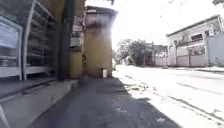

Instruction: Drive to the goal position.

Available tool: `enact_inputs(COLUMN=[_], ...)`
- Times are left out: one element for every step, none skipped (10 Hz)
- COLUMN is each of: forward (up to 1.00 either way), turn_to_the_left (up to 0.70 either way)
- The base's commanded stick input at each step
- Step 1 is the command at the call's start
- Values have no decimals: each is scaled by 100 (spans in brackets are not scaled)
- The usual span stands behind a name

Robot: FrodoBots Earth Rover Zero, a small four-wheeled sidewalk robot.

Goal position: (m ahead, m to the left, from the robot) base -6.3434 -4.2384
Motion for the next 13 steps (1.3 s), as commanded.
enact_inputs(forward=[0,0,0,0,0,0,0,0,0,0,0,0,0], turn_to_the_left=[0,0,0,-6,-37,-93,-100,-98,-98,-98,-98,-100,-100])
